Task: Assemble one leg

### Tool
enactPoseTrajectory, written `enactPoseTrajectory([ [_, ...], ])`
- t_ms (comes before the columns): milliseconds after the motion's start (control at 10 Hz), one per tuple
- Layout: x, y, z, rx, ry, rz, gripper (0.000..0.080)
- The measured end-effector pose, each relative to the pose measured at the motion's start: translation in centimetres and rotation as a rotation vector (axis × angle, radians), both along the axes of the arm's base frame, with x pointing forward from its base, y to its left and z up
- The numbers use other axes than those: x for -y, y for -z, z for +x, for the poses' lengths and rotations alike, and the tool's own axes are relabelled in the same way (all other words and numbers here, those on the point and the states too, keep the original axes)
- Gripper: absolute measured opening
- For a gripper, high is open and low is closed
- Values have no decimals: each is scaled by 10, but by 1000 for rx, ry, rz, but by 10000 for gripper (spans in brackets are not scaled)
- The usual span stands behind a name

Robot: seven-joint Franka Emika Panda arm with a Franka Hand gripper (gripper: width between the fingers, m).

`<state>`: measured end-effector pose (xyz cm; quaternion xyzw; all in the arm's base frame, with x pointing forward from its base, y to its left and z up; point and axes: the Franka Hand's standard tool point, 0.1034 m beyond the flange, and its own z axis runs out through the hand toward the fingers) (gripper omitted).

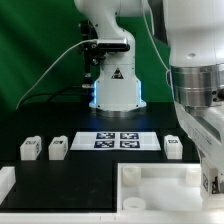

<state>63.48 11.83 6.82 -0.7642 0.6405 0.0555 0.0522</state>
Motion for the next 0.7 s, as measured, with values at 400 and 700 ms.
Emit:
enactPoseTrajectory([
  [400, -8, 3, -16, 134, -651, -24, 648],
  [700, -7, 4, -16, 175, -979, -24, 649],
])
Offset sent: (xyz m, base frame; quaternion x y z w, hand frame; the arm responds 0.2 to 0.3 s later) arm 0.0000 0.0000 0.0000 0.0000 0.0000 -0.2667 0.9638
